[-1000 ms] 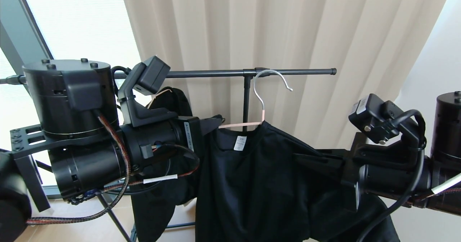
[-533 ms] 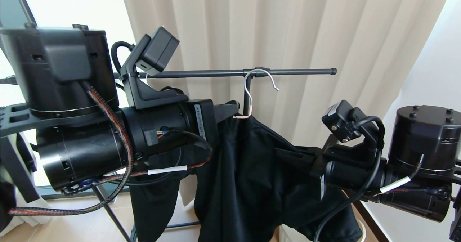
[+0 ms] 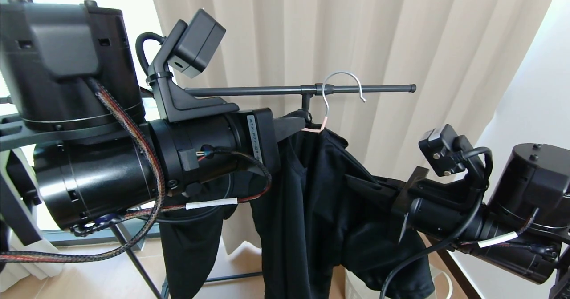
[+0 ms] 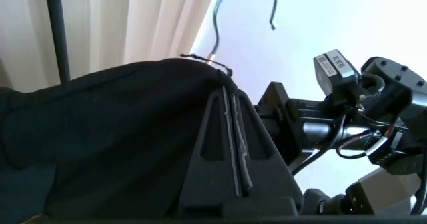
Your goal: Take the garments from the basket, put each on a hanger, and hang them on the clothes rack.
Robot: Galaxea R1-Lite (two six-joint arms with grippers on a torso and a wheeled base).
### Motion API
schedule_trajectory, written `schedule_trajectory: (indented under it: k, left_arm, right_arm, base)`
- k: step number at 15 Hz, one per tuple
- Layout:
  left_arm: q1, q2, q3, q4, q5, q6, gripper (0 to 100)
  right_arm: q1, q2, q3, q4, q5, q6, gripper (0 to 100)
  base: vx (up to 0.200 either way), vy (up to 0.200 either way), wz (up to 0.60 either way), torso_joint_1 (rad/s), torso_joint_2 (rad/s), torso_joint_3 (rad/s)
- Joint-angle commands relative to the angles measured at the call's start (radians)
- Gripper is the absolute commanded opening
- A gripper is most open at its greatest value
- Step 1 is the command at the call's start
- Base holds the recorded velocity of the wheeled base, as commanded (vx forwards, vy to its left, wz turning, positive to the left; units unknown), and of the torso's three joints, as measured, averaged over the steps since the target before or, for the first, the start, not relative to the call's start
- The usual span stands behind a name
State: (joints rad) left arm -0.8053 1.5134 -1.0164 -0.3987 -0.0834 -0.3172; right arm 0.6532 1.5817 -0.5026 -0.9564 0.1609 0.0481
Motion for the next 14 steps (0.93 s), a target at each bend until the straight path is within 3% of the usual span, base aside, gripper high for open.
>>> schedule_trajectory:
  k: [1,8,9,14]
  left_arm:
    - [0.002,0.002,0.004,0.0,-0.002,0.0,0]
    - [-0.008,0.016,0.027,-0.003,-0.002,0.05,0]
    - [-0.018,0.014,0.032,-0.003,-0.002,0.06,100]
    - [-0.011,-0.01,0.058,-0.008,0.004,0.083,100]
  right_arm:
    - [-0.004,-0.046,0.022,-0.007,0.0,0.001,0]
    - [-0.003,-0.108,0.036,-0.004,-0.001,-0.002,0]
    - [-0.003,-0.108,0.036,-0.005,-0.001,-0.002,0]
    - [-0.006,-0.106,0.05,-0.005,-0.001,-0.002,0]
  base:
    - [0.0,0.0,0.0,0.0,0.0,0.0]
    - [0.0,0.0,0.0,0.0,0.0,0.0]
    - [0.0,0.0,0.0,0.0,0.0,0.0]
    - [0.0,0.0,0.0,0.0,0.0,0.0]
